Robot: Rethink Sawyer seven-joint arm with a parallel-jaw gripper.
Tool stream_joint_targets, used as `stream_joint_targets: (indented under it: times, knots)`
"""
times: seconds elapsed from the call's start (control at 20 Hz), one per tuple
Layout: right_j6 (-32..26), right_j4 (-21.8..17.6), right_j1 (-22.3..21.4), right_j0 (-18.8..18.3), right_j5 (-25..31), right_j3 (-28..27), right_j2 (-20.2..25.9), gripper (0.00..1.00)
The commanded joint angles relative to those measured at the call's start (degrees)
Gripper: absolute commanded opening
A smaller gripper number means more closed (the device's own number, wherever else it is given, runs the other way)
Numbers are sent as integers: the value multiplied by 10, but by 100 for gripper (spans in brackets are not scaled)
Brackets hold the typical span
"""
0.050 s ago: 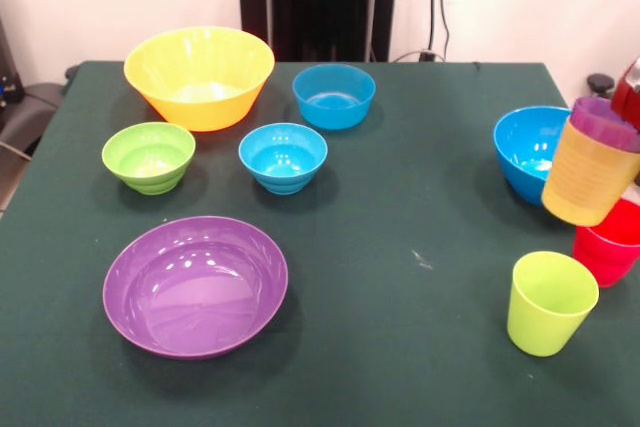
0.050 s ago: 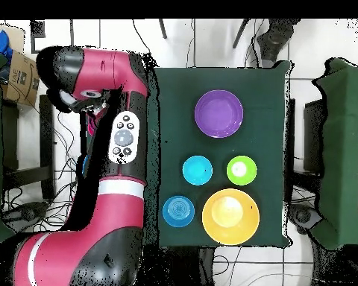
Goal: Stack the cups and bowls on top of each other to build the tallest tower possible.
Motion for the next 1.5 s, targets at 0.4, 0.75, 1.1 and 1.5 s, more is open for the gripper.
stream_joint_targets:
  times: [0.4, 0.75, 1.1, 1.5]
  knots:
    - [131, 21, 50, -27, 78, -108, -1, 0]
    - [117, 29, 79, -37, 75, -142, -24, 0]
    - [108, 38, 96, -43, 64, -155, -36, 0]
    - [122, 62, 110, -36, 63, -171, -55, 0]
